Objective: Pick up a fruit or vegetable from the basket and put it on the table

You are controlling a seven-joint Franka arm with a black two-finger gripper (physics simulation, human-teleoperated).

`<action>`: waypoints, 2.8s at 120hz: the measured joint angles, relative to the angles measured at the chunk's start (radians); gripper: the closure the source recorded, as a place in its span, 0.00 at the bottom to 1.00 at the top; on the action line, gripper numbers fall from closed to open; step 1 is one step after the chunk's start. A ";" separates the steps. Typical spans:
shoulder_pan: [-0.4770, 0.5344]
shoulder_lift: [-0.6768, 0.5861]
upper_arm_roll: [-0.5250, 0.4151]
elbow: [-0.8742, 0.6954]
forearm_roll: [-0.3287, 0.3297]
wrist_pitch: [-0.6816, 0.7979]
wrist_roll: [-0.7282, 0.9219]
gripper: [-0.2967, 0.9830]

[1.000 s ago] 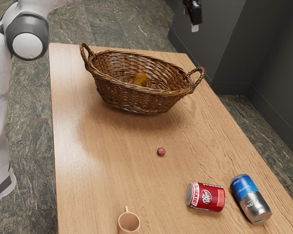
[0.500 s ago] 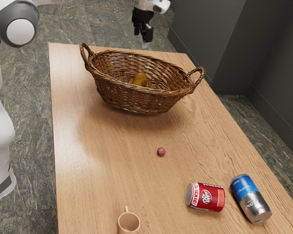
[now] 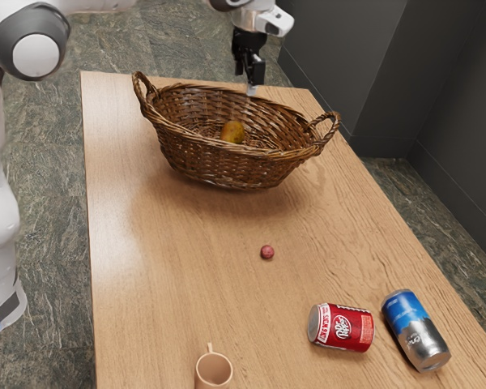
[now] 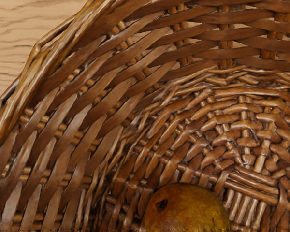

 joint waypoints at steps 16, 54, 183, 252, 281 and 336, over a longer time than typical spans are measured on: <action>-0.043 -0.026 0.000 -0.036 0.001 -0.024 -0.026 0.25; -0.038 -0.027 -0.003 -0.062 -0.020 -0.020 0.083 0.25; 0.040 0.125 -0.025 0.047 -0.052 -0.131 -0.097 0.25; 0.027 0.158 -0.033 0.104 -0.063 -0.229 -0.377 0.25; 0.031 0.208 -0.033 0.105 -0.066 -0.227 -0.464 0.25; 0.031 0.232 -0.018 0.096 -0.068 -0.209 -0.557 0.25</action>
